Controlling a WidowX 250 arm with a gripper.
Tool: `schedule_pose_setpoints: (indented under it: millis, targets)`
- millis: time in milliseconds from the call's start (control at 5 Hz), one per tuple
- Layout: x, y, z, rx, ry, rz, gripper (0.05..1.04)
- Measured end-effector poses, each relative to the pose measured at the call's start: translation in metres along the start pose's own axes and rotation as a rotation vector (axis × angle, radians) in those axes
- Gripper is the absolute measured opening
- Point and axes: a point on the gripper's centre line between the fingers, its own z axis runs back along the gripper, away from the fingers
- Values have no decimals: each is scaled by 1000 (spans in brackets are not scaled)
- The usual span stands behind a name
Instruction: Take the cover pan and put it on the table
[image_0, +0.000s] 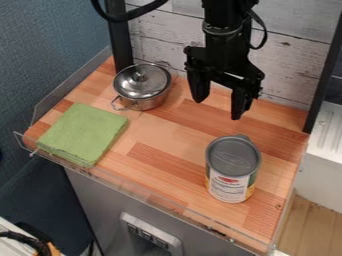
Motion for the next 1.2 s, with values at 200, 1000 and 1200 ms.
schedule_pose_setpoints:
  millis: [200,1000,1200]
  targets:
    - [-2,0,-9,-4,29,-2,999]
    - [4,143,-13,25,-9,228,999]
    - [7,163,-16,77,-31,233,999]
